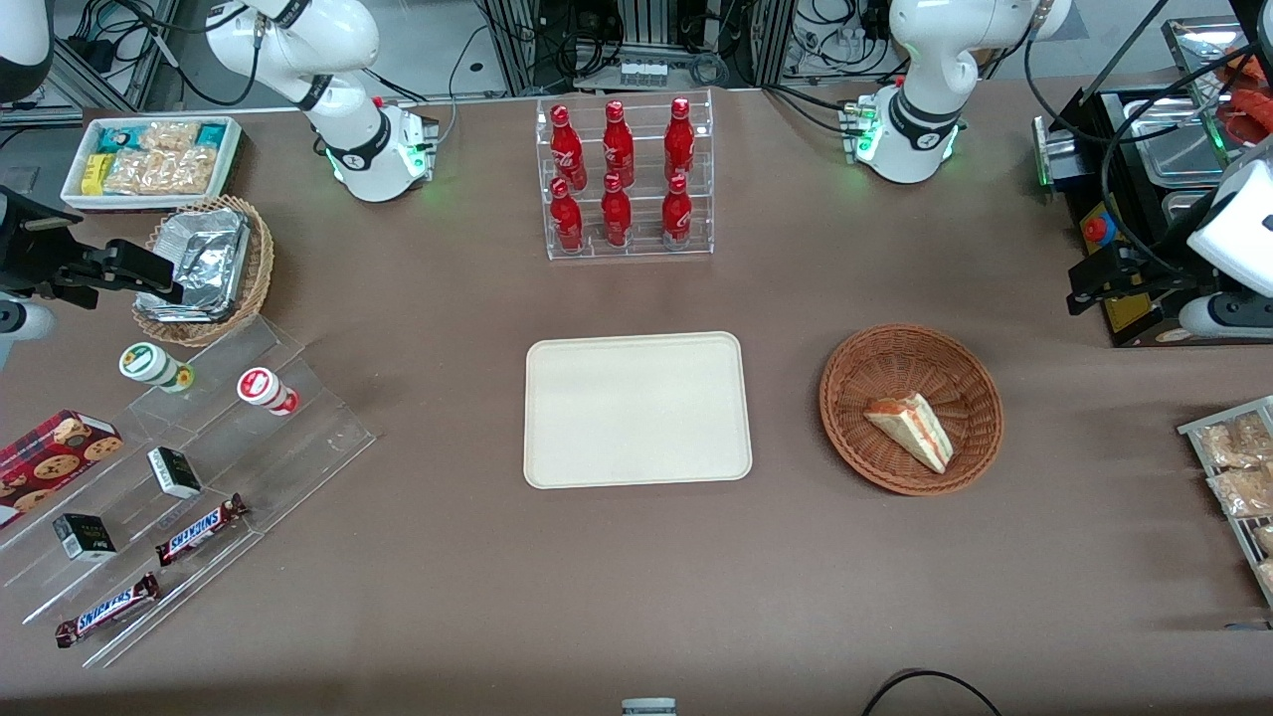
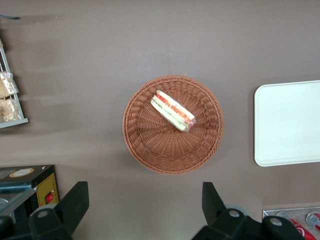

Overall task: Place sandwich from basket to tray
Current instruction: 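Move the left gripper over the sandwich in the wicker basket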

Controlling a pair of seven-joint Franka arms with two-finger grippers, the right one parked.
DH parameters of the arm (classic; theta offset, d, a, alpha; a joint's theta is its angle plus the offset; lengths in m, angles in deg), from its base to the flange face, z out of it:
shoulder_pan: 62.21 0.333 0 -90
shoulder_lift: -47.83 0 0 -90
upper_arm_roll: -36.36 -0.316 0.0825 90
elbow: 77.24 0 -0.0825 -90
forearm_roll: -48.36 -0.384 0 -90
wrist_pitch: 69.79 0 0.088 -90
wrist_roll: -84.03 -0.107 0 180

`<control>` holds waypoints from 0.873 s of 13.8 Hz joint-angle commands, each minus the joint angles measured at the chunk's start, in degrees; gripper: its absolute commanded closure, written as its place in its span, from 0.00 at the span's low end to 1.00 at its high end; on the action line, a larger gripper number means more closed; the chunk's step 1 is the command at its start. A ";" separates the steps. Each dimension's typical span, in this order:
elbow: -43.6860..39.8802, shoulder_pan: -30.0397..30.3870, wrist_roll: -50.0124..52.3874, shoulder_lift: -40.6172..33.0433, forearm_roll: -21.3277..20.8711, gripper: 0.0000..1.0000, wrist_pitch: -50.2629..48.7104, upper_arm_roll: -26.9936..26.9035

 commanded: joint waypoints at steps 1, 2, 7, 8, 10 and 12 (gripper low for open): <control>-0.39 0.79 0.94 -0.78 -0.45 0.00 -1.68 0.37; -0.38 1.05 1.12 -0.69 -0.10 0.00 -1.51 0.37; 4.25 1.14 4.00 2.82 -0.98 0.00 5.67 0.55; 8.19 1.05 6.11 2.82 -1.07 0.00 10.57 0.55; 16.19 0.79 10.59 2.65 -1.07 0.00 20.51 0.63; 23.75 0.53 17.25 2.47 -0.89 0.00 29.47 0.90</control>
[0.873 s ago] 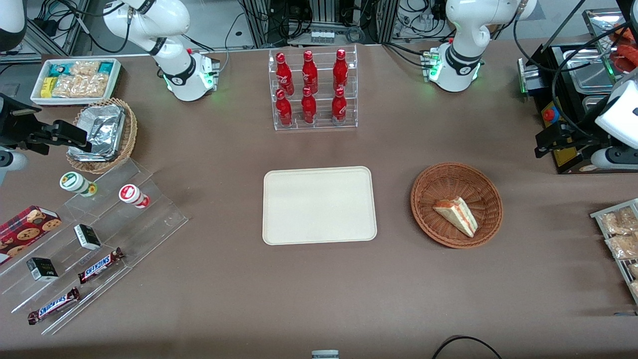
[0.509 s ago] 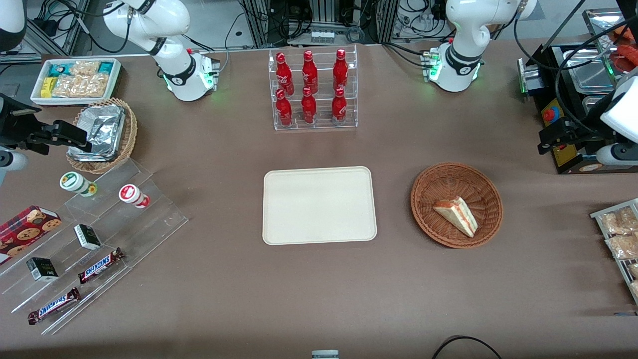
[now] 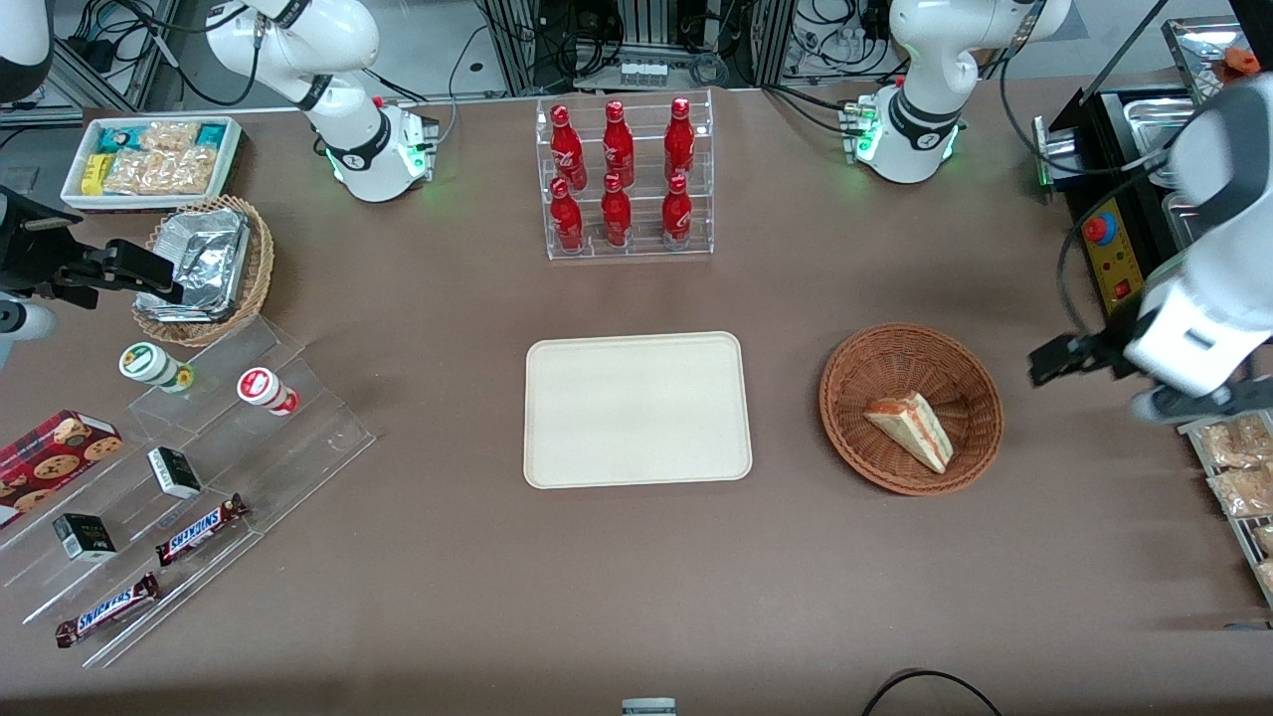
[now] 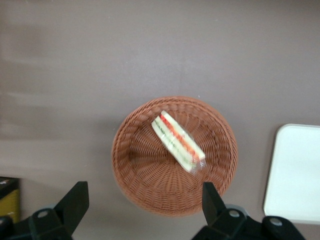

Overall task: Place sandwich from basket to tray
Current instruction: 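Move the left gripper over the sandwich in the wicker basket, then lower the left gripper and close it on the wrapped sandwich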

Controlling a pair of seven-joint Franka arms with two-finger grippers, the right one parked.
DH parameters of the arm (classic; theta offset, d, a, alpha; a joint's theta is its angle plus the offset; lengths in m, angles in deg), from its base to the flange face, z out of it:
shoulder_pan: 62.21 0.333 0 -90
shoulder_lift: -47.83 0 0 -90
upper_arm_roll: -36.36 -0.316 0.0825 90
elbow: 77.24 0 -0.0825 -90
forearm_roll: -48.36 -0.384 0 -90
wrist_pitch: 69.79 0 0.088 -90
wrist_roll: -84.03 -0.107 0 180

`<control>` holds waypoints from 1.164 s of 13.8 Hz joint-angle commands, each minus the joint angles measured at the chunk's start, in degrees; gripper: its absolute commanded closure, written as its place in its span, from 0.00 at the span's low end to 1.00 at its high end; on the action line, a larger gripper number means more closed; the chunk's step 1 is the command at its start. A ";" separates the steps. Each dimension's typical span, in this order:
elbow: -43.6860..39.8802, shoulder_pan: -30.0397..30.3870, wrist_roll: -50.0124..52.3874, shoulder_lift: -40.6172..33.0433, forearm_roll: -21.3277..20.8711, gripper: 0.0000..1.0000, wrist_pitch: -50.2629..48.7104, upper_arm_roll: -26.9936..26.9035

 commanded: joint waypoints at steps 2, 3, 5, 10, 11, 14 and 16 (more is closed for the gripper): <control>12.89 -2.32 19.63 -1.96 -0.87 0.00 13.90 0.64; 14.83 -3.20 27.62 -1.78 -0.87 0.00 16.11 0.73; 17.65 -5.49 35.49 -1.08 -0.87 0.00 19.46 0.64; 24.69 -6.11 36.49 0.67 -0.96 0.00 26.76 0.64; 24.78 -6.20 36.49 1.90 -0.96 0.00 27.55 0.64; 24.78 -6.20 36.49 4.98 -0.96 0.00 30.27 0.64; 24.70 -6.20 36.49 6.39 -0.87 0.00 32.38 0.64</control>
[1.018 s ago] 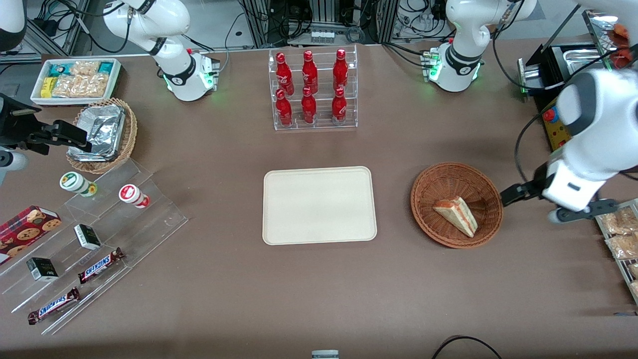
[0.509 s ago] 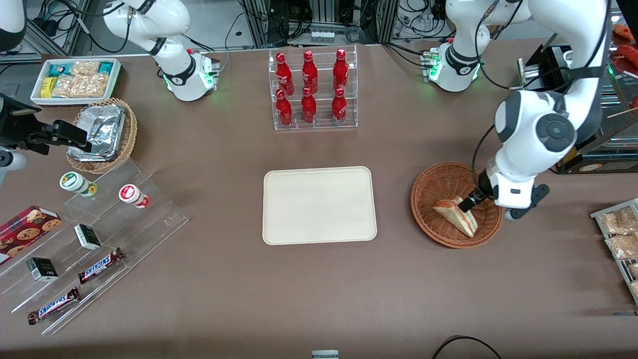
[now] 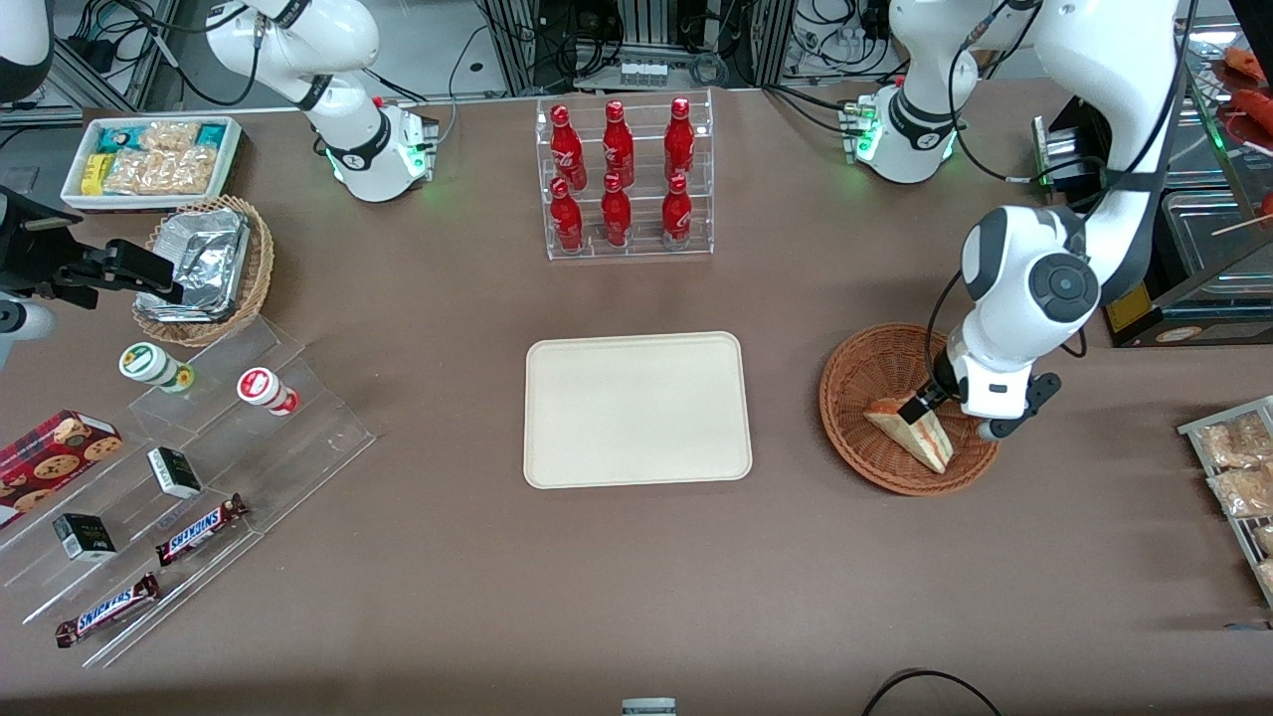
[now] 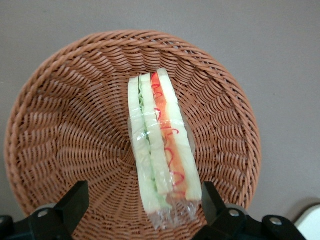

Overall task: Place sandwich from basket to tray
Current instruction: 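Lower the left gripper and close it on the wrapped sandwich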

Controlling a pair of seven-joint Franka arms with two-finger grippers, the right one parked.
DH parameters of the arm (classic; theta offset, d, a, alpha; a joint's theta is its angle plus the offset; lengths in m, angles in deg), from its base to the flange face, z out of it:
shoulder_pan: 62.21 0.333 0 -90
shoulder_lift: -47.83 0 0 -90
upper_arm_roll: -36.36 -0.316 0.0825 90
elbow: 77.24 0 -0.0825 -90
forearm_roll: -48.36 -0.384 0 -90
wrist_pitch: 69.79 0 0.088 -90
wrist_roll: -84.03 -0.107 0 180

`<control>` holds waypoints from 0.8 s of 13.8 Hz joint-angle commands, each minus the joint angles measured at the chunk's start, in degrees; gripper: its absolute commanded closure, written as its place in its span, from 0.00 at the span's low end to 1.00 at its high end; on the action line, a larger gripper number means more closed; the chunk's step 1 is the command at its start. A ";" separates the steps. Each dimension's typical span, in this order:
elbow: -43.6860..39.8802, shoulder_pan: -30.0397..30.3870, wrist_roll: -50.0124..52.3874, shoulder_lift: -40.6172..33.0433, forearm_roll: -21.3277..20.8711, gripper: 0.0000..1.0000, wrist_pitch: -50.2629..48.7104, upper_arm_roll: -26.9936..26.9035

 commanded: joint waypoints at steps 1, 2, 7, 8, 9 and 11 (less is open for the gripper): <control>-0.02 -0.21 1.44 1.23 -0.83 0.00 2.75 -0.04; -0.11 -0.12 1.44 1.41 -0.83 0.00 2.93 -0.04; -0.19 -0.21 1.52 3.78 -0.83 0.00 6.18 -0.04; -0.28 -0.30 1.52 4.13 -0.83 0.01 6.36 -0.04; -0.46 -0.82 1.52 4.65 -0.83 0.18 6.62 -0.04; -1.07 -0.91 1.44 4.84 -0.74 1.00 6.89 -0.04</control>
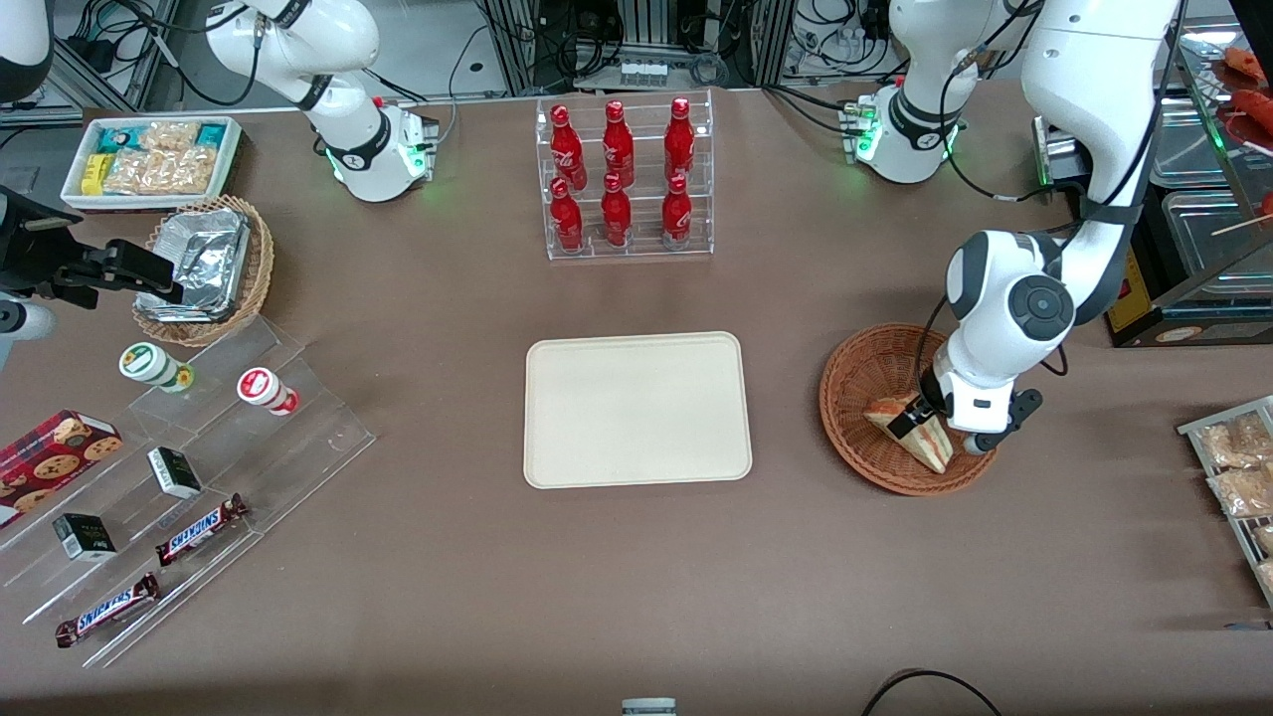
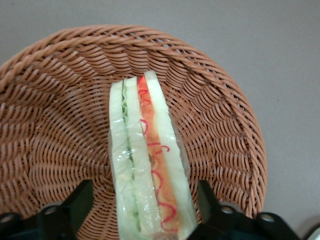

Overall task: Place sandwich from basket to tray
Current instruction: 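Lower the left gripper and close it on the wrapped sandwich, then lift the sandwich and carry it over the cream tray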

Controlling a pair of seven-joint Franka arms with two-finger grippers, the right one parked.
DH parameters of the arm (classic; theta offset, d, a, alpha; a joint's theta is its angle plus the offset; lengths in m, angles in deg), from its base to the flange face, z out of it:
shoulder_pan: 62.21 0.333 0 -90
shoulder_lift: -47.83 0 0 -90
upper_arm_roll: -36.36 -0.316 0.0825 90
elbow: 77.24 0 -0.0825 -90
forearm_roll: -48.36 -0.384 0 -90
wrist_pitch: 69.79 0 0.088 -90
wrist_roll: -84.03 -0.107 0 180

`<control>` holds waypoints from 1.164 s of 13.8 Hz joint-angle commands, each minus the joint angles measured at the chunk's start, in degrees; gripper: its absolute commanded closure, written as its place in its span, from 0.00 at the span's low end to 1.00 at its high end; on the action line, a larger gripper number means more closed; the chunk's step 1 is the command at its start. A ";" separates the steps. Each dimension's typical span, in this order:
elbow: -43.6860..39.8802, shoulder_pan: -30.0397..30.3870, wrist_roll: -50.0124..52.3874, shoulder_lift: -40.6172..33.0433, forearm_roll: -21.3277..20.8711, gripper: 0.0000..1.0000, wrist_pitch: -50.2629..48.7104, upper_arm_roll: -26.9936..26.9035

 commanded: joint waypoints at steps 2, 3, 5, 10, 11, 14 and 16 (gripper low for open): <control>-2.45 -0.61 1.29 0.50 -0.74 1.00 0.25 -0.15; -3.07 -0.69 1.21 -0.02 -0.83 1.00 -1.32 -0.15; -5.78 -0.87 0.42 -2.65 -0.92 1.00 -8.51 -0.15; -24.92 -6.13 0.50 -3.46 -2.06 1.00 -32.60 0.37; -27.48 -8.75 0.94 -2.67 -2.06 1.00 -33.06 0.46; -32.67 -18.07 0.76 2.06 -3.46 1.00 -32.81 0.38; -34.18 -23.08 0.59 5.32 -3.38 1.00 -31.76 0.46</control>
